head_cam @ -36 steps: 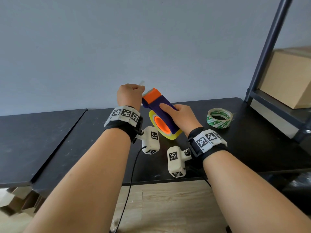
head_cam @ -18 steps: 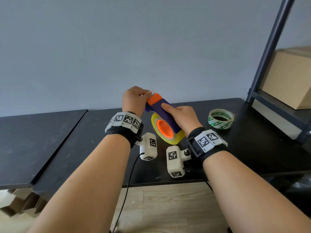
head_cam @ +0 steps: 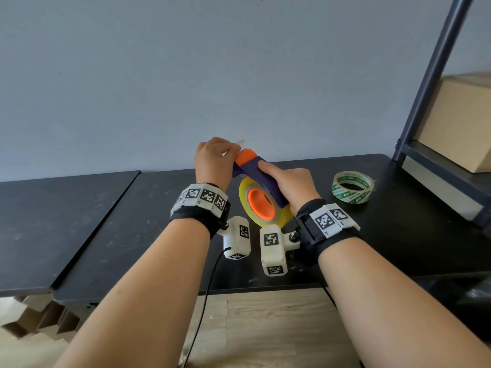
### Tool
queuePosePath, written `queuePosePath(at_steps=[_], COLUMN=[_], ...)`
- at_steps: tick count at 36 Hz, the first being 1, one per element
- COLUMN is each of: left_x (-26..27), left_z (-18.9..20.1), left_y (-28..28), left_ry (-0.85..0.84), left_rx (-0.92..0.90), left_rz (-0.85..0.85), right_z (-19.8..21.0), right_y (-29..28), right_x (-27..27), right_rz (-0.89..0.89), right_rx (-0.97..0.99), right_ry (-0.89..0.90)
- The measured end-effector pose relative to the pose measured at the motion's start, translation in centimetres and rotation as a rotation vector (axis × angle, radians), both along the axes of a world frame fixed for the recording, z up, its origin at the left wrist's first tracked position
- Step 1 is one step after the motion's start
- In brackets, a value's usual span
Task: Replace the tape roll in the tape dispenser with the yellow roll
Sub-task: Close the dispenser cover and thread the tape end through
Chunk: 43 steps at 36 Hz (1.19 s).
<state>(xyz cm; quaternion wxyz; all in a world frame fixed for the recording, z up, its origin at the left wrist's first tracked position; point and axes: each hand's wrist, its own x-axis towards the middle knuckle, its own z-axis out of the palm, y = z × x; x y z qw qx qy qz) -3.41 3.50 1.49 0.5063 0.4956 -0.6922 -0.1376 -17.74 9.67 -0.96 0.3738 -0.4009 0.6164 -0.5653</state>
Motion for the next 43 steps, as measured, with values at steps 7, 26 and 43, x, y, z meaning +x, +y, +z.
queuePosePath(at_steps=[7, 26, 43], left_x=[0.3, 0.5, 2.8], left_z=[0.4, 3.5, 0.9], left_y=[0.2, 1.0, 0.0], left_ry=[0.008, 0.227, 0.098], left_rx=[-0.04, 0.132, 0.292], left_rz=[0.002, -0.025, 0.064], right_z=[-0.1, 0.8, -0.4], right_y=[-0.5, -0.1, -3.6], right_x=[0.2, 0.0, -0.4], right_rz=[-0.051, 0.053, 0.054], right_rx=[0.028, -0.016, 0.152], right_ry=[-0.05, 0.105, 0.939])
